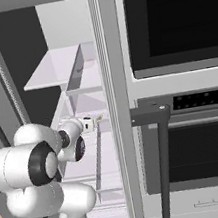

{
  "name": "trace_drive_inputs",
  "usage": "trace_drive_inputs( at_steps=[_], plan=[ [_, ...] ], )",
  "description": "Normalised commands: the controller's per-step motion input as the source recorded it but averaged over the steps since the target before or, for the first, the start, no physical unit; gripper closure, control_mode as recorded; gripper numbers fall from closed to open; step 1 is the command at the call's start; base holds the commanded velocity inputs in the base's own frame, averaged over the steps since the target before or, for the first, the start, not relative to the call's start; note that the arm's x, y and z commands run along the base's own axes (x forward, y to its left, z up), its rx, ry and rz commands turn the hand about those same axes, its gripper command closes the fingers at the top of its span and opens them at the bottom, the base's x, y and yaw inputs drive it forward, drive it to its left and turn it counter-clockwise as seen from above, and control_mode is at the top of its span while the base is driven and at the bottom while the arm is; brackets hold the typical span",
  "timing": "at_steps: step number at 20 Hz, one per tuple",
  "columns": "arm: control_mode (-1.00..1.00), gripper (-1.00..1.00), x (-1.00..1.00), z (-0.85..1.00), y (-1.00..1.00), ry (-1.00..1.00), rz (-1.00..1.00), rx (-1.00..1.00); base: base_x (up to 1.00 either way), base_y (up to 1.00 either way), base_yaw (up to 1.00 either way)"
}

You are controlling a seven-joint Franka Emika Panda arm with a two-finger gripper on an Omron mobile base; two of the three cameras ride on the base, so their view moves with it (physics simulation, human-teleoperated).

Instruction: Place one lemon wedge and one chicken drumstick in each tupperware on the nearby counter, to pack two identical lunches.

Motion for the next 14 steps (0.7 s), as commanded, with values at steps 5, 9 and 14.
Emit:
trace_drive_inputs(
  at_steps=[5,9,14],
  plan=[
    [-1.0,1.0,-0.94,1.0,0.31,-0.01,-0.1,0.05,0.0,0.0,0.0],
    [-1.0,1.0,-1.0,1.0,0.26,0.26,-0.09,0.16,0.0,0.0,0.0],
    [-1.0,1.0,-1.0,0.9,0.3,0.62,-0.05,0.2,0.0,0.0,0.0]
  ],
)
